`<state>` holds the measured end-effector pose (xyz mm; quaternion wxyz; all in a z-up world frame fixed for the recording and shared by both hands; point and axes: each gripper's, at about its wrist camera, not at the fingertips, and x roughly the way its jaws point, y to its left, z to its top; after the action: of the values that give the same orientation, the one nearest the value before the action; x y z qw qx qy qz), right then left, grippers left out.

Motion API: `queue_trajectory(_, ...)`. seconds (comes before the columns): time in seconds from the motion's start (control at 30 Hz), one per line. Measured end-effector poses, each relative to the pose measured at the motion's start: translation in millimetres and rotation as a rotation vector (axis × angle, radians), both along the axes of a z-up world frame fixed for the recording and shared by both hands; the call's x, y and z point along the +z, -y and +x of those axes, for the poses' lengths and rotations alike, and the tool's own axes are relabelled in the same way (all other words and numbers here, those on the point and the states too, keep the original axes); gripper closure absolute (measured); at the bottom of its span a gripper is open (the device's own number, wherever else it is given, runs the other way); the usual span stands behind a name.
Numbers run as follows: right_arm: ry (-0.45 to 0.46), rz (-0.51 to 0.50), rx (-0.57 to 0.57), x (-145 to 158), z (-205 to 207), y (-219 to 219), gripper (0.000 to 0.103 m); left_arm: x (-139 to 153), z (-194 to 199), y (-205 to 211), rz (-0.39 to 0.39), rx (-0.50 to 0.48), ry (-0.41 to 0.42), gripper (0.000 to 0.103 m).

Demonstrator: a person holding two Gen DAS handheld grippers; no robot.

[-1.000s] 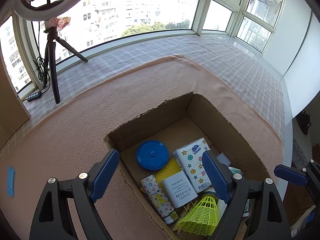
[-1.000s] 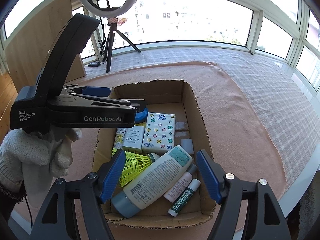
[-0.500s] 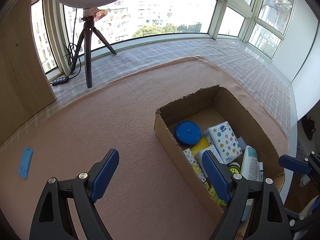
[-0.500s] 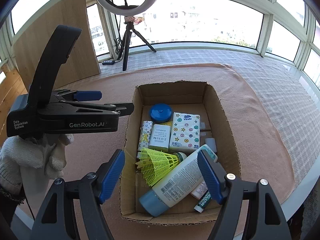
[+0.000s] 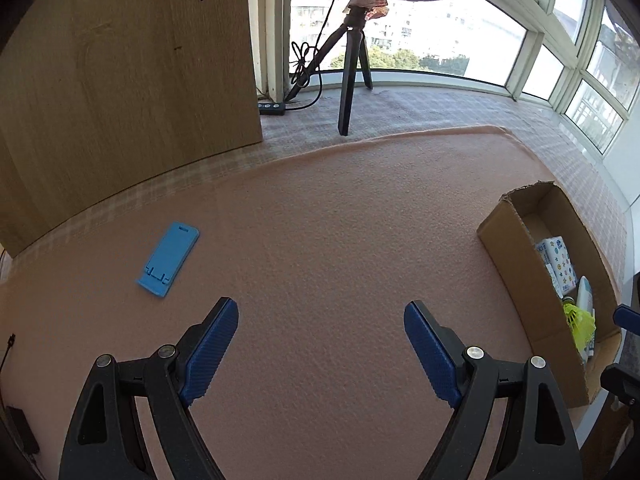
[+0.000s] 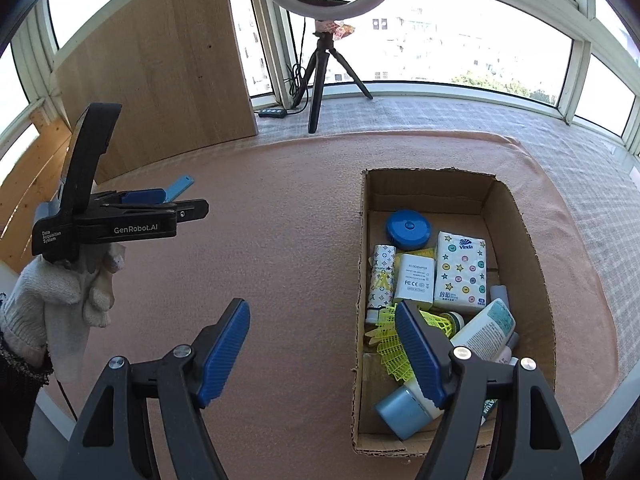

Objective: Organize objects
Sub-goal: 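Open both grippers and withdraw them from the box, then move the left gripper to the blue phone stand and close on it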

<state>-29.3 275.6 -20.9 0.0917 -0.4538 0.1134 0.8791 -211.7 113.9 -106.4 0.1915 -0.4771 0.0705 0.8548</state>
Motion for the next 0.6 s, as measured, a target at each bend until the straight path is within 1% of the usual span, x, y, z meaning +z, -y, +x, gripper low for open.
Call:
queue_trajectory(0.13, 0.010, -0.001, 0.022, -1.8, -8.4, 14.9, 0.032, -6.0, -19.2, 40.0, -0.008, 0.061, 0.002, 0.016)
queue_trajectory(0.23, 0.026, -0.010, 0.030, -6.7, -14.7, 22.0, 0.032, -7.7, -36.4, 63.1, -0.015, 0.083, 0.005, 0.016)
queue_trajectory(0.3, 0.036, -0.014, 0.032, -10.3, -17.1, 25.2, 0.032, -9.6, -50.2, 76.2, 0.000, 0.090, 0.017, 0.016)
queue_trajectory(0.4, 0.050, -0.017, 0.029, -14.1, -19.3, 28.5, 0.032, -15.0, -73.0, 93.5, 0.045, 0.113, 0.063, 0.017)
queue_trajectory(0.47, 0.060, -0.017, 0.023, -16.4, -20.3, 29.3, 0.032, -21.2, -90.5, 103.1, 0.073, 0.135, 0.096, 0.020)
queue_trajectory(0.5, 0.064, -0.016, 0.019, -17.1, -20.6, 29.5, 0.032, -24.0, -97.8, 107.2, 0.078, 0.148, 0.106, 0.024)
queue_trajectory(0.6, 0.072, -0.013, 0.005, -18.4, -20.4, 28.4, 0.032, -33.3, -118.3, 114.6, 0.094, 0.163, 0.136, 0.029)
